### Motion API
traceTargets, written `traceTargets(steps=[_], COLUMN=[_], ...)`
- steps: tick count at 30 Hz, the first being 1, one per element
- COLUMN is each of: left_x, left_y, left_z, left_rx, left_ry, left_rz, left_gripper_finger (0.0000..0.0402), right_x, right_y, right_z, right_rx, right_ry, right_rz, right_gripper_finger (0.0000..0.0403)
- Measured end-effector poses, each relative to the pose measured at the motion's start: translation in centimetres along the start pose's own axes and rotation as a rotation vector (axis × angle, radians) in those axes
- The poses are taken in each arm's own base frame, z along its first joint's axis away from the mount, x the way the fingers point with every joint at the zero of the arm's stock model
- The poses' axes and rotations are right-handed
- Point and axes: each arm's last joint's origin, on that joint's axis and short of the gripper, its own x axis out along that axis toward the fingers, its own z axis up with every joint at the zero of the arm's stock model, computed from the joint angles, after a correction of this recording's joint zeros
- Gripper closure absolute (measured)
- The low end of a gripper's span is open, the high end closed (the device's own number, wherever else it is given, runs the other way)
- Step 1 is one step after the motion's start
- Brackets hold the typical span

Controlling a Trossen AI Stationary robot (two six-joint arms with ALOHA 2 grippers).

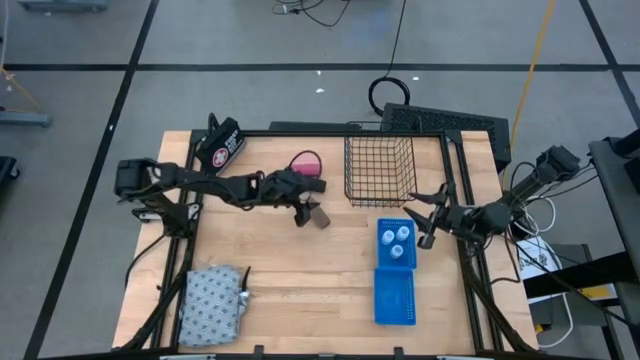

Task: Pick & Place Medicine items
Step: Put the brown bandage into the bottom blue basket

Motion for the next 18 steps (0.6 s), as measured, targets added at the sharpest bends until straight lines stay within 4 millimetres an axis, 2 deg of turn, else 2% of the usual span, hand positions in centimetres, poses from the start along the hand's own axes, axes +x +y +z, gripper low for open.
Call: traceTargets(steps=[6, 9, 14, 18], left_x=[3.2, 4.0, 4.6, 4.2], left_y=[0.4, 0.4, 0.6, 0.4], left_z=[-1.9, -2.7, -3.8, -4.2], left_rx=[0.062, 0.058, -0.05, -0.166], left_ry=[0.03, 0.056, 0.124, 0.21], left_rz=[-0.033, -0.025, -0.015, -0.096], left_gripper_finger=[0.0128, 0.0128, 0.0128, 0.0128], right_x=[0.1, 0.0, -0.1, -0.1], right_y=[-0.2, -0.2, -0.2, -0.2], right_z=[-0.5, -0.8, -1.2, -1.2], right_rx=[0.022, 0.018, 0.01, 0.027], right_ry=[0.01, 0.014, 0.02, 0.02], right_rz=[-0.018, -0.016, -0.012, -0.012], right_gripper_finger=[0.0235, 0.0233, 0.0233, 0.0237])
